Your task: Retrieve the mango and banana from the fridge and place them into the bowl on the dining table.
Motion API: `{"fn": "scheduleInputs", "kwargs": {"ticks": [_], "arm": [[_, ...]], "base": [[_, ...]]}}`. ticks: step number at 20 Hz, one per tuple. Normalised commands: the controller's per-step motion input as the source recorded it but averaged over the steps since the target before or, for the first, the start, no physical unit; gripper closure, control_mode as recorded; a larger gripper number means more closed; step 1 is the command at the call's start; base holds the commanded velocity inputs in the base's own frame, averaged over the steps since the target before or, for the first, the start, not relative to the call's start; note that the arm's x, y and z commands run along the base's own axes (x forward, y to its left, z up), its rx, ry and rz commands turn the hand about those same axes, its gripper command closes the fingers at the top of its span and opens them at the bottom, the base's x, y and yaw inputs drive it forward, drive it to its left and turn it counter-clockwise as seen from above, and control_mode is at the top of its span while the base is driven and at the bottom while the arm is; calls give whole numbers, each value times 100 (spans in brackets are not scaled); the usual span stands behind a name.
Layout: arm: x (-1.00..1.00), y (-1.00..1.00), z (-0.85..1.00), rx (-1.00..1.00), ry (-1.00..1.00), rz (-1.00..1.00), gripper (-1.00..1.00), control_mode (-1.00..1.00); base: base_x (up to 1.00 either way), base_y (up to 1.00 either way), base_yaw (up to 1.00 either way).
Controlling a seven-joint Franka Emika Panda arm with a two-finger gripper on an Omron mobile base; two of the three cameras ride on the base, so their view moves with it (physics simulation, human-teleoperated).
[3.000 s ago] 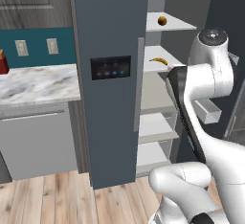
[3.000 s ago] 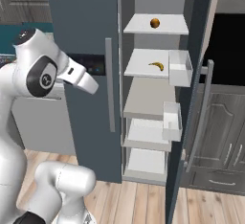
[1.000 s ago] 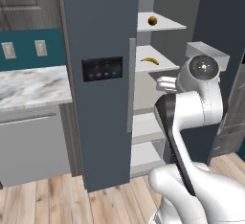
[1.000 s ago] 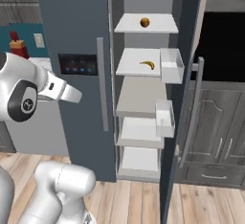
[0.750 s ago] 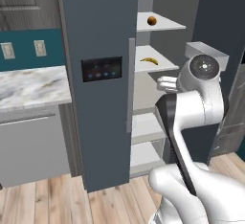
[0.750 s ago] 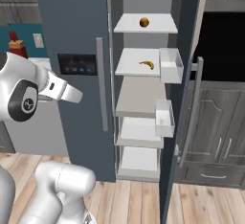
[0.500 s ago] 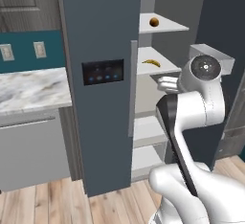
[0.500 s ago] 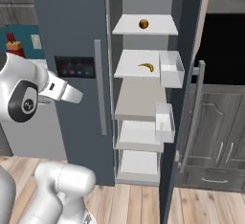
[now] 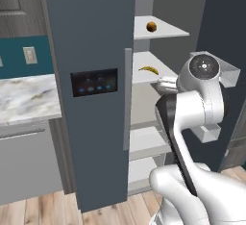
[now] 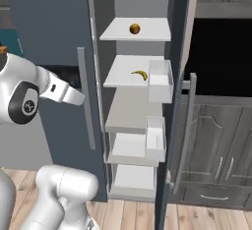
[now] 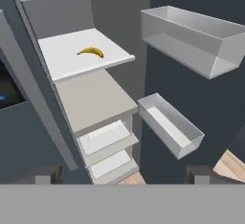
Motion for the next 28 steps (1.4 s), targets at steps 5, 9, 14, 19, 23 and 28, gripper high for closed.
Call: {"fn": "scheduleInputs", "kwargs": {"ticks": [5,9,14,19,23,28], "arm": [[0,0,0,0,0,0,-100,100],[0,0,0,0,0,0,-100,100],[0,0,0,0,0,0,-100,100],[0,0,0,0,0,0,-100,100],[0,0,0,0,0,0,-100,100],[0,0,0,0,0,0,-100,100]], "base": [[14,-31,0],[43,0,0],[31,-14,0],[18,-31,0],[28,-32,2],[57,-25,5]]}}
